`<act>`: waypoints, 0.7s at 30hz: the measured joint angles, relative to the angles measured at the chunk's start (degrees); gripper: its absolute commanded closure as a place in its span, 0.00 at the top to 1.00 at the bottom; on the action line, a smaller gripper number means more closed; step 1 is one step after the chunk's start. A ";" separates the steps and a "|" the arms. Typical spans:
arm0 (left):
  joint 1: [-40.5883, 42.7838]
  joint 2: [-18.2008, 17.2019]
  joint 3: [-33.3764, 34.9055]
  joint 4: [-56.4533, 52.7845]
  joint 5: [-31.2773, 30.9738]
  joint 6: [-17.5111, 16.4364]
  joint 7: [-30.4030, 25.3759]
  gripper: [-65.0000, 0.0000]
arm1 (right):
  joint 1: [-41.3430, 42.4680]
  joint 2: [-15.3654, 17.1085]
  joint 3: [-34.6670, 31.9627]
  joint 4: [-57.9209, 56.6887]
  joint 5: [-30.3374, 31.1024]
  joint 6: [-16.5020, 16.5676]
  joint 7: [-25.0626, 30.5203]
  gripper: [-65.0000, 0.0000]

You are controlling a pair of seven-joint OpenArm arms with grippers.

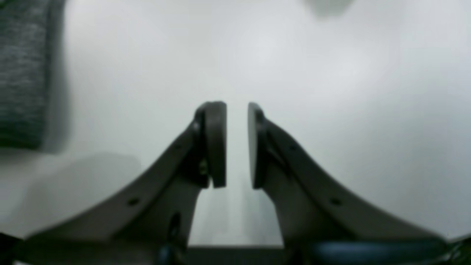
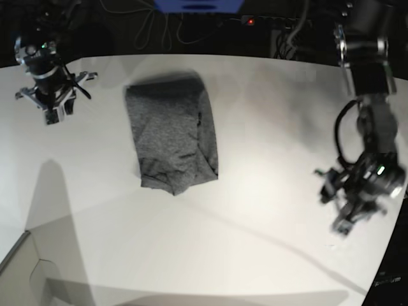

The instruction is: Layout the t-shirt on the table in an organized manner, then fold the t-shirt properly

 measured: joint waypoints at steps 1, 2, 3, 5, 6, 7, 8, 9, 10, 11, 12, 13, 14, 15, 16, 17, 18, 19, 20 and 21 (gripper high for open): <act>2.97 -0.13 -4.04 1.49 -1.38 0.02 0.42 0.38 | 0.00 -1.09 1.29 -0.07 -0.22 0.00 -0.26 0.17; 5.62 -0.13 -7.63 3.04 -2.05 0.04 1.79 0.31 | 0.02 -1.55 2.34 -0.07 -0.39 0.02 -0.28 0.17; 8.52 0.09 -11.39 5.11 -3.23 0.02 2.60 0.24 | 0.02 -2.01 3.50 -0.02 -0.33 -0.02 0.17 0.17; 14.36 -0.07 -18.43 9.35 -4.31 0.11 4.39 0.11 | 0.28 -2.25 5.92 0.00 -0.17 0.07 0.11 0.17; 17.33 0.02 -21.40 11.37 -4.31 0.04 5.38 0.04 | 0.39 -2.34 7.65 0.00 0.02 0.07 0.13 0.17; 20.09 -0.09 -24.17 12.72 -4.42 0.22 6.54 0.00 | 0.55 -2.29 9.60 0.02 -0.17 0.11 0.11 0.17; 23.32 -0.04 -26.75 14.10 -4.92 -0.04 7.69 0.00 | 0.68 -2.67 12.72 0.02 0.17 0.11 0.24 0.17; 26.58 0.44 -29.27 15.39 -5.22 0.35 8.28 0.01 | 0.83 -3.37 16.37 0.07 -0.20 -0.02 0.09 0.17; 29.68 1.38 -31.45 16.76 -5.44 0.31 8.41 0.02 | 0.85 -3.93 19.74 0.07 -0.50 -0.15 -0.31 0.17; 32.96 2.40 -33.38 18.12 -6.56 0.20 7.85 0.02 | 0.74 -4.22 22.38 0.00 -0.59 -0.15 -0.28 0.17; 36.28 3.67 -35.06 19.30 -8.11 -0.11 6.99 0.00 | 0.46 -4.50 24.83 -0.17 -0.39 -0.13 -0.46 0.17; 39.43 5.09 -36.63 19.93 -7.45 -0.07 6.93 0.00 | 0.31 -4.81 26.82 -0.55 -0.42 -0.13 -0.24 0.17; 42.16 6.56 -37.77 20.13 -6.25 0.17 7.37 0.00 | 0.13 -4.90 28.52 -1.38 0.11 -0.13 -0.02 0.17; 44.26 7.65 -38.23 19.89 -6.25 0.02 7.78 0.00 | 0.02 -4.90 30.21 -2.45 0.07 -0.09 -0.13 0.17; 46.18 8.74 -38.42 19.30 -6.60 -0.04 7.02 0.00 | -0.15 -4.87 31.91 -3.78 0.37 0.00 0.13 0.17; 48.06 9.86 -38.21 17.99 -6.71 -0.11 4.61 0.00 | -0.94 -4.74 33.03 -5.20 0.04 -0.02 0.20 0.17; 49.57 10.95 -37.59 15.98 -6.62 -0.09 0.98 0.00 | -2.03 -4.59 33.48 -6.97 0.02 -0.17 0.15 0.17; 50.97 11.87 -36.46 13.73 -6.25 0.02 -3.65 0.00 | -2.82 -4.50 33.73 -9.73 0.28 -0.17 0.55 0.17; 52.30 12.59 -34.67 11.10 -5.40 -0.04 -7.72 0.00 | -3.43 -4.22 33.75 -13.46 0.37 -0.20 0.79 0.17; 53.07 13.05 -32.00 7.76 -2.19 -0.07 -11.21 0.00 | -4.00 -4.31 33.40 -17.77 -0.13 -0.31 0.33 0.14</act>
